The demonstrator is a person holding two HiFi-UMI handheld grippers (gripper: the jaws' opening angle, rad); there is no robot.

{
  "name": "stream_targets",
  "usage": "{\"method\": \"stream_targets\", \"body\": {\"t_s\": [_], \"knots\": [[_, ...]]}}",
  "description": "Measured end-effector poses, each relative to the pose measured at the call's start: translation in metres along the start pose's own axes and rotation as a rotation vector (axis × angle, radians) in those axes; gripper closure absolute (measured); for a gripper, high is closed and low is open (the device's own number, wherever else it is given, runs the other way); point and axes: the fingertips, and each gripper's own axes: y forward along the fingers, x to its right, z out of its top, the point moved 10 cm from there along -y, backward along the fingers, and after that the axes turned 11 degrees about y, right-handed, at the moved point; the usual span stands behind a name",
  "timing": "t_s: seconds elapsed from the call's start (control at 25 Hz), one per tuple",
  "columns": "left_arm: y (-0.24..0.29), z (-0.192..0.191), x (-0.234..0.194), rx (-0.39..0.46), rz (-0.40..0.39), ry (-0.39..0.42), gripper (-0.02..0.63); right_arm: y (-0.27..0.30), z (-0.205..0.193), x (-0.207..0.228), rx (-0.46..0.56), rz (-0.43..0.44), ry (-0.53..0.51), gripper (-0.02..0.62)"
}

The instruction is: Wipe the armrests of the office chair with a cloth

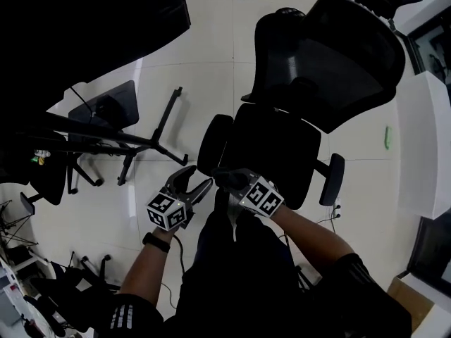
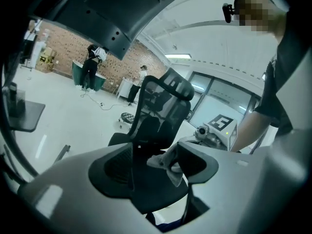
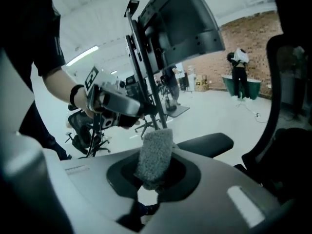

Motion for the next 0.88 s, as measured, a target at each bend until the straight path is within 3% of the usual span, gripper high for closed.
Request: {"method": "stream_targets", "body": {"t_s": [0.2, 0.36, 0.64, 0.88], "knots": [[0.001, 0.045, 0.057, 0.081, -0.056, 0.067, 0.299, -0.103, 0.015, -0.022, 0.216, -0.037, 0.035, 0.56], [-0.002, 0.078, 0.111, 0.136, -0.128, 0.124, 0.299, -0.166, 0.012, -0.054, 0.321, -0.056, 0.086, 0.56], [-0.029, 0.085, 0.187, 0.146, -0.325, 0.188, 0.299, -0.226, 0.005, -0.135, 0.455, -0.174, 0.114, 0.56], [-0.084, 0.07, 0.204, 0.165, -0.493, 0.256, 0.299, -0.236, 0.011, -0.204, 0.564, -0.357, 0.103, 0.56]]}}
